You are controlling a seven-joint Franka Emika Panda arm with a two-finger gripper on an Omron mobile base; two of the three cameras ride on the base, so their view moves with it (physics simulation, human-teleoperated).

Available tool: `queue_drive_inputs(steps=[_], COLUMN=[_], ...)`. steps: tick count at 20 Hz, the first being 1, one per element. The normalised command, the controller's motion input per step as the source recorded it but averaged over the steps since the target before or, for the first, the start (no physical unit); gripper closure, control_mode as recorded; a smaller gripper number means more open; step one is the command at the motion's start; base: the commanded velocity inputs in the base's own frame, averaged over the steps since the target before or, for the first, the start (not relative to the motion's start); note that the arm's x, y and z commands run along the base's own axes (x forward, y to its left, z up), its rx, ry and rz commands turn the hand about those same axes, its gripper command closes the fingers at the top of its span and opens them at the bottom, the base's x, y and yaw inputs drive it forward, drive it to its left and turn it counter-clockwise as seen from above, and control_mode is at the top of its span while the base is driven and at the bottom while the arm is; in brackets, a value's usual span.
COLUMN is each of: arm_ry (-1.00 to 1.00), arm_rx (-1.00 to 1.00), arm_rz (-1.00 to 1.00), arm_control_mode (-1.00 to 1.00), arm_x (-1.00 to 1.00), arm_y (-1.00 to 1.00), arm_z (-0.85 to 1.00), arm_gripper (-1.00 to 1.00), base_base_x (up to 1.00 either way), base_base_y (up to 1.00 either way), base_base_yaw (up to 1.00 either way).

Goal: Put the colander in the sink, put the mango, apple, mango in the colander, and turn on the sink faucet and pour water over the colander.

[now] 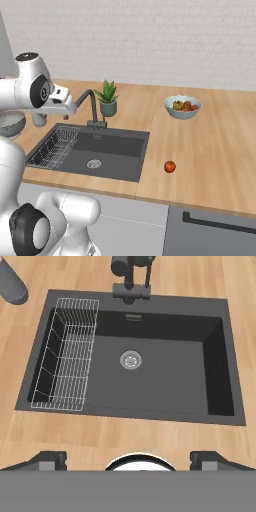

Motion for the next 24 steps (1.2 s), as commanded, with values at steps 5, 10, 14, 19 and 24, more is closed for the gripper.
queue_drive_inputs(steps=[5, 10, 14, 19, 24], arm_ry=[0.00, 0.00, 0.00, 0.00, 0.00], arm_rx=[0.00, 0.00, 0.00, 0.00, 0.00], arm_rz=[0.00, 0.00, -0.02, -0.05, -0.09], arm_control_mode=[-1.00, -1.00, -1.00, -1.00, -1.00], arm_x=[-0.09, 0.00, 0.02, 0.21, 0.41], arm_y=[0.96, 0.93, 0.96, 0.84, 0.59], arm_z=[-0.02, -0.13, -0.26, -0.31, -0.29], arm_gripper=[-1.00, -1.00, -1.00, -1.00, -1.00], base_base_x=[0.00, 0.00, 0.00, 0.00, 0.00], base_base_y=[0.00, 0.00, 0.00, 0.00, 0.00], base_base_yaw=[0.00, 0.00, 0.00, 0.00, 0.00])
